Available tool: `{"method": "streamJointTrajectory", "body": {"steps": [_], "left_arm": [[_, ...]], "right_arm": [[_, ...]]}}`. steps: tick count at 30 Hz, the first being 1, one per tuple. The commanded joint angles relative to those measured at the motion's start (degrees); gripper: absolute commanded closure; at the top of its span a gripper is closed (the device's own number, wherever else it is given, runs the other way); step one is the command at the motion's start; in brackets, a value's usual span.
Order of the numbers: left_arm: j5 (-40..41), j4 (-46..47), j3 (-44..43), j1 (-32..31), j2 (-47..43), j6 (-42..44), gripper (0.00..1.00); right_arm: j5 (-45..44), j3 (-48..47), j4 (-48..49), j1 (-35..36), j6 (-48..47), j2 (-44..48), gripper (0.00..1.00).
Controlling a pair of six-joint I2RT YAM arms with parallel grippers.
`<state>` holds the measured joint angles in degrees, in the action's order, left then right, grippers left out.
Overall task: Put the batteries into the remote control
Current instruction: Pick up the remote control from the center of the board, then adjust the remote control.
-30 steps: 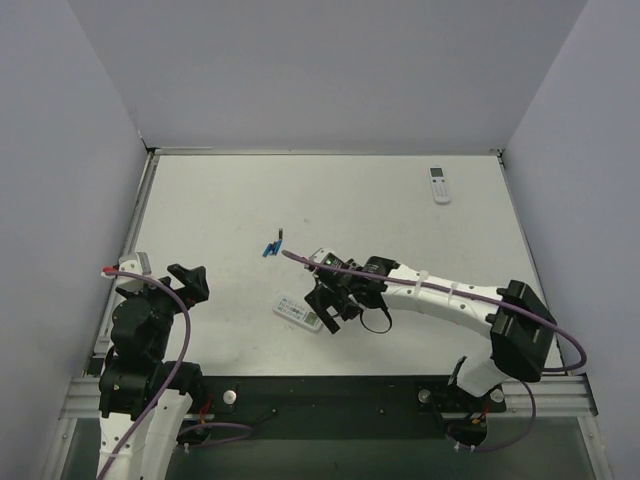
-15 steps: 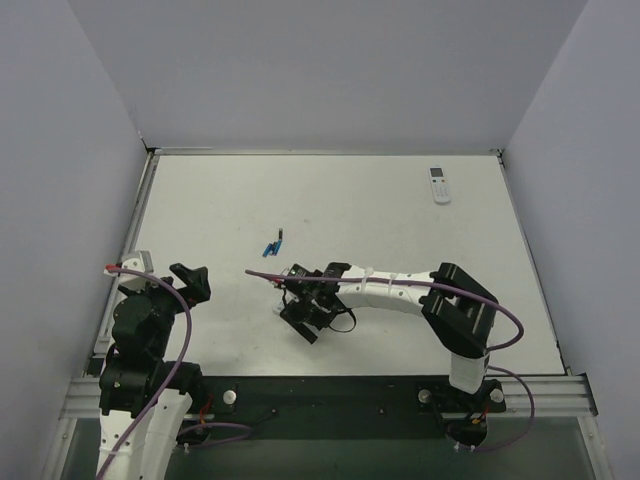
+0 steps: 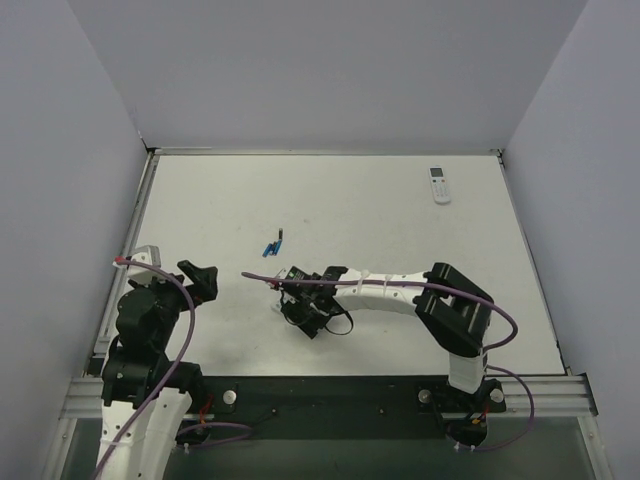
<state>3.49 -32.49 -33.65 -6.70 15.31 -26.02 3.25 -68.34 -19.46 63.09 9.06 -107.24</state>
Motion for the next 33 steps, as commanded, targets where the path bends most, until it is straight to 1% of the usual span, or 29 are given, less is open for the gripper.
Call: {"method": "streamJointTrajectory", "body": {"steps": [1, 2, 4, 5, 6, 8, 9, 10, 12, 15, 16, 17, 20, 21, 23, 24, 26, 27, 30, 31, 33], "left_arm": [[-8.1, 6.5, 1.8, 0.0, 1.6, -4.3, 0.03], [-11.4, 8.9, 3.5, 0.1, 1.8, -6.5, 0.03], [-14.5, 11.7, 5.4, -0.1, 2.6, -9.0, 0.02], [-15.8, 14.7, 7.2, -0.1, 3.0, -11.8, 0.03], [-18.7, 16.3, 8.1, -0.1, 3.4, -13.3, 0.03], [-21.1, 21.1, 10.5, -0.2, 4.5, -17.4, 0.03], [-22.9, 22.6, 11.2, -0.3, 4.7, -18.7, 0.03], [-23.3, 24.3, 12.0, -0.9, 4.7, -20.2, 0.03], [-24.0, 29.6, 15.1, -2.2, 4.2, -24.6, 0.03], [-22.1, 36.6, 19.1, -6.0, 2.4, -29.1, 0.03], [-19.9, 38.9, 19.8, -7.3, 1.9, -29.6, 0.03], [-18.8, 39.5, 20.2, -10.2, 1.8, -30.0, 0.03], [-13.4, 41.4, 20.4, -14.8, 3.1, -29.3, 0.03], [-12.2, 42.0, 20.2, -18.0, 3.9, -29.0, 0.03], [-9.0, 44.4, 19.7, -21.0, 7.1, -28.2, 0.03], [-8.1, 45.4, 19.5, -24.2, 8.4, -27.9, 0.03], [-4.6, 48.0, 18.5, -27.3, 12.2, -26.7, 0.02], [-3.9, 49.1, 18.0, -30.1, 14.6, -26.4, 0.03], [1.1, 53.0, 16.2, -34.2, 19.6, -24.7, 0.03], [2.0, 54.4, 15.5, -36.9, 20.8, -24.3, 0.03], [4.1, 55.8, 13.5, -39.2, 24.4, -22.7, 0.03]], "right_arm": [[-1.3, 3.9, 2.6, 0.3, 2.8, 6.5, 0.86], [-1.4, 5.7, 3.3, 0.1, 3.3, 9.1, 0.90], [-1.8, 7.7, 5.6, -0.5, 5.4, 12.0, 0.93], [-1.8, 9.7, 7.3, -0.9, 6.2, 15.0, 0.98], [-1.8, 11.0, 8.6, -1.3, 7.5, 16.6, 0.99], [0.3, 13.3, 12.3, -3.1, 10.7, 21.3, 1.00], [1.4, 15.9, 13.6, -3.8, 11.8, 22.8, 1.00], [5.0, 17.1, 15.3, -4.6, 14.1, 24.2, 1.00], [8.5, 21.2, 21.3, -7.2, 16.2, 28.4, 1.00], [12.3, 24.6, 27.4, -9.6, 20.4, 32.8, 1.00], [12.7, 26.0, 28.4, -9.8, 21.1, 33.7, 1.00], [12.9, 26.6, 30.0, -10.2, 22.2, 35.2, 1.00], [12.1, 28.3, 31.8, -10.4, 24.0, 37.8, 1.00], [11.8, 28.6, 32.4, -10.4, 25.0, 38.3, 1.00], [11.1, 30.0, 34.0, -10.4, 26.1, 40.2, 1.00], [10.3, 30.3, 34.4, -10.4, 27.0, 40.7, 1.00], [9.9, 31.0, 35.1, -10.4, 27.2, 41.8, 1.00], [9.7, 31.2, 35.2, -10.4, 27.4, 41.9, 1.00], [9.6, 31.2, 35.0, -10.3, 27.9, 42.3, 1.00], [9.8, 31.3, 35.0, -10.3, 28.5, 42.2, 1.00], [10.7, 31.8, 36.0, -10.4, 28.7, 42.2, 1.00]]}}
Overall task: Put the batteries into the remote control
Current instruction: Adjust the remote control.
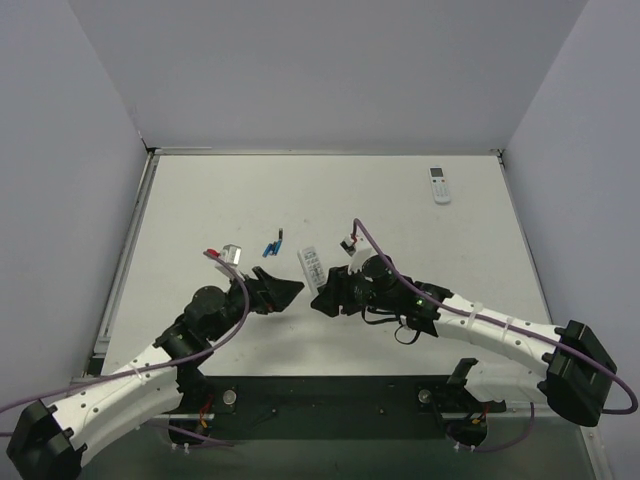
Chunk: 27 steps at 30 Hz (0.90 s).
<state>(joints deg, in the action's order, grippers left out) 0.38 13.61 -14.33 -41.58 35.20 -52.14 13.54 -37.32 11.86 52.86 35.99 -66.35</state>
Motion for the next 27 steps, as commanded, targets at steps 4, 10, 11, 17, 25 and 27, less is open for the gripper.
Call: {"method": "streamJointTrajectory", "body": {"steps": [4, 10, 11, 17, 25, 27], "left_arm": [[9.6, 12.8, -7.4, -7.8, 8.8, 4.6, 0.05], [14.4, 10.8, -9.4, -11.1, 12.8, 4.2, 0.10], [15.3, 10.5, -9.7, -11.7, 13.3, 4.2, 0.11], [17.3, 10.6, -11.2, -14.0, 17.1, 4.2, 0.21], [17.5, 11.8, -12.9, -16.9, 22.2, 4.2, 0.36], [17.5, 11.9, -13.4, -17.0, 22.9, 4.5, 0.45]], "right_arm": [[1.5, 1.5, 6.3, 0.1, 2.2, 1.8, 1.00], [-0.6, 1.8, 5.0, 0.3, 1.6, 3.2, 1.00], [-1.1, 1.8, 4.8, 0.3, 1.5, 3.2, 1.00], [-2.6, 1.7, 4.5, 1.1, 0.6, 3.2, 1.00], [-5.4, 1.6, 3.4, 2.4, -0.9, 4.0, 1.00], [-5.9, 1.4, 3.0, 2.9, -1.4, 4.2, 1.00]]}}
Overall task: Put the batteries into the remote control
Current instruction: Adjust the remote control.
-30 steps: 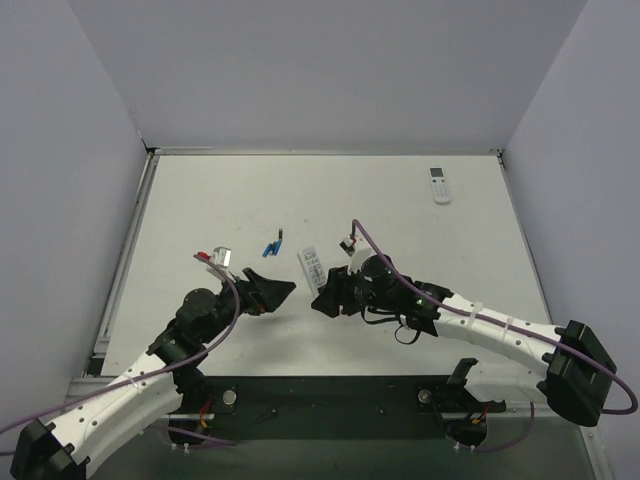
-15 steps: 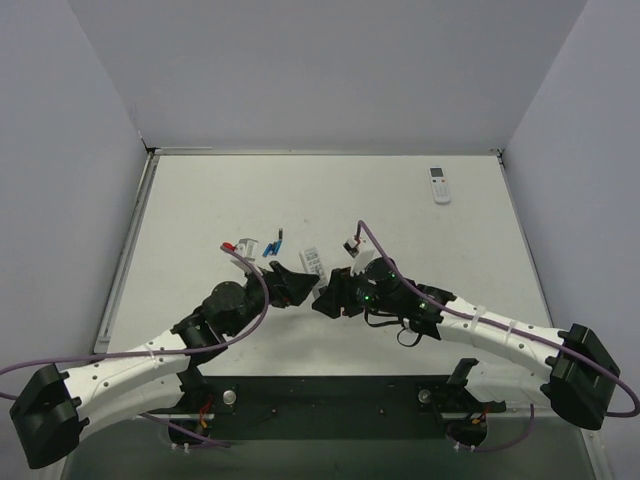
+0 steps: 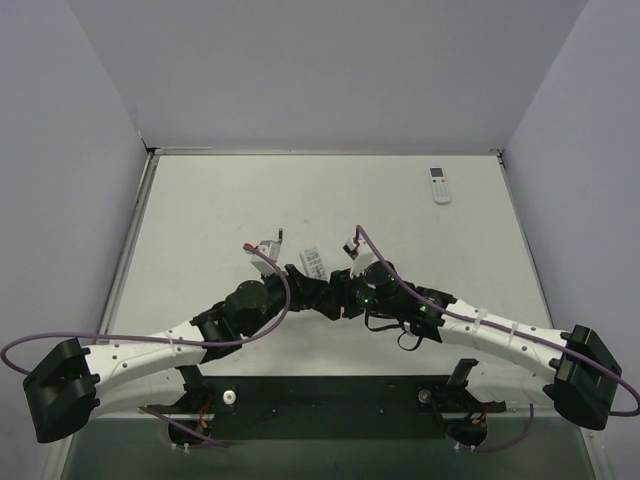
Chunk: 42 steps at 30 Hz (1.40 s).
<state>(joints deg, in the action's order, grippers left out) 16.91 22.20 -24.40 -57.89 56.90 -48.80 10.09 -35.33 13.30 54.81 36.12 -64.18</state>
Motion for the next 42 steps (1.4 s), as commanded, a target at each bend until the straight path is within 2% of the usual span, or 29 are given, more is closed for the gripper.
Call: {"method": "streamJointTrajectory", "body": {"steps": [1, 2, 3, 4, 6, 7, 9, 10, 12, 13, 17, 21, 28, 36, 42], "left_arm": [[0.9, 3.3, -3.4, -0.7, 1.3, 1.4, 0.49], [1.0, 3.3, -3.6, -1.0, 1.4, 1.7, 0.58], [0.9, 3.3, -3.8, -1.1, 1.6, 2.0, 0.63], [0.8, 3.0, -4.2, -1.3, 1.6, 3.1, 0.67], [0.6, 2.0, -4.8, -1.2, 1.3, 4.9, 0.80], [0.7, -0.1, -5.6, -1.2, 1.0, 7.7, 0.83], [1.5, -2.1, -6.3, -1.2, -0.7, 11.4, 0.92], [1.8, -4.2, -6.5, -1.3, -1.4, 15.9, 0.94], [1.8, -5.9, -7.1, -1.3, -3.2, 20.7, 0.96], [1.6, -7.9, -7.4, -1.2, -3.6, 25.8, 0.99], [-1.4, -11.8, -9.3, -1.3, -5.4, 36.6, 1.00], [-6.9, -15.7, -12.1, -1.3, -5.5, 44.9, 1.00], [-11.6, -18.0, -13.9, -2.2, -4.8, 56.5, 1.00], [-14.8, -19.3, -16.7, -3.6, -3.2, 64.2, 1.00], [-16.9, -19.5, -17.3, -4.2, -2.8, 67.2, 1.00]], "right_arm": [[-2.6, -0.7, 1.1, 1.1, -1.8, 2.1, 0.98], [-3.1, -0.8, 0.9, 1.4, -1.8, 2.2, 0.96], [-3.2, -0.8, 0.7, 1.4, -1.8, 2.3, 0.93], [-3.3, -0.9, 0.0, 1.4, -1.8, 2.7, 0.82], [-4.2, -1.4, -1.6, 1.3, -2.5, 3.2, 0.69], [-4.5, -2.3, -4.0, 1.3, -2.8, 3.9, 0.53], [-4.8, -3.4, -6.8, 0.6, -3.4, 4.9, 0.41], [-4.8, -4.0, -10.0, 0.3, -3.4, 6.0, 0.34], [-4.6, -6.3, -13.0, -0.4, -3.9, 7.2, 0.29], [-4.6, -7.4, -17.8, -0.9, -4.3, 8.0, 0.25], [-5.0, -15.3, -27.8, -2.2, -5.5, 8.9, 0.16], [-3.3, -26.4, -36.0, -4.9, -5.0, 6.4, 0.12], [2.7, -38.4, -45.3, -8.0, -4.6, -0.6, 0.12], [9.1, -40.9, -46.6, -8.4, -4.2, -5.4, 0.12], [13.6, -40.2, -46.9, -8.6, -4.6, -8.0, 0.22]]}}
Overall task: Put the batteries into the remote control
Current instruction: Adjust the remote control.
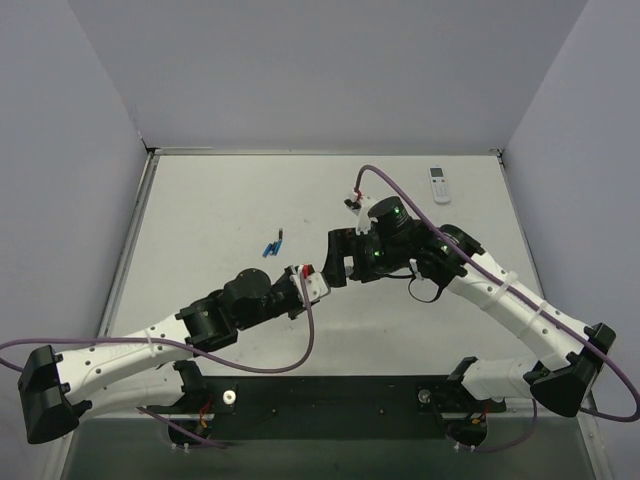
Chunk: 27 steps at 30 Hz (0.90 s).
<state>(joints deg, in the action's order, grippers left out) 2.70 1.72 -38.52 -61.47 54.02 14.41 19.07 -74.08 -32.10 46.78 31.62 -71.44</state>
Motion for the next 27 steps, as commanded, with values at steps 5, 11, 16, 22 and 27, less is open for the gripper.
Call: {"method": "streamJointTrajectory", "body": {"steps": [5, 11, 16, 22, 27], "left_arm": [[-2.7, 0.4, -3.0, -0.6, 0.2, 5.1, 1.00], [1.6, 3.0, -0.9, -0.7, -2.1, 2.6, 0.82], [7.7, 8.1, 2.7, -0.4, -7.3, -6.6, 0.32], [15.1, 15.3, 9.7, 0.2, -17.4, -26.9, 0.15], [24.6, 18.1, 16.8, 0.7, -24.4, -51.6, 0.13]], "right_arm": [[6.5, -0.4, -1.4, -1.1, -0.7, -0.5, 0.49], [6.9, 1.4, -1.3, -1.4, -2.5, 1.3, 0.92], [0.7, 6.7, 6.1, -1.3, -6.4, 8.4, 1.00], [-4.6, 25.5, 31.4, -0.8, -12.1, 21.7, 1.00], [-9.1, 39.3, 50.7, 2.1, -19.0, 27.5, 1.00]]}}
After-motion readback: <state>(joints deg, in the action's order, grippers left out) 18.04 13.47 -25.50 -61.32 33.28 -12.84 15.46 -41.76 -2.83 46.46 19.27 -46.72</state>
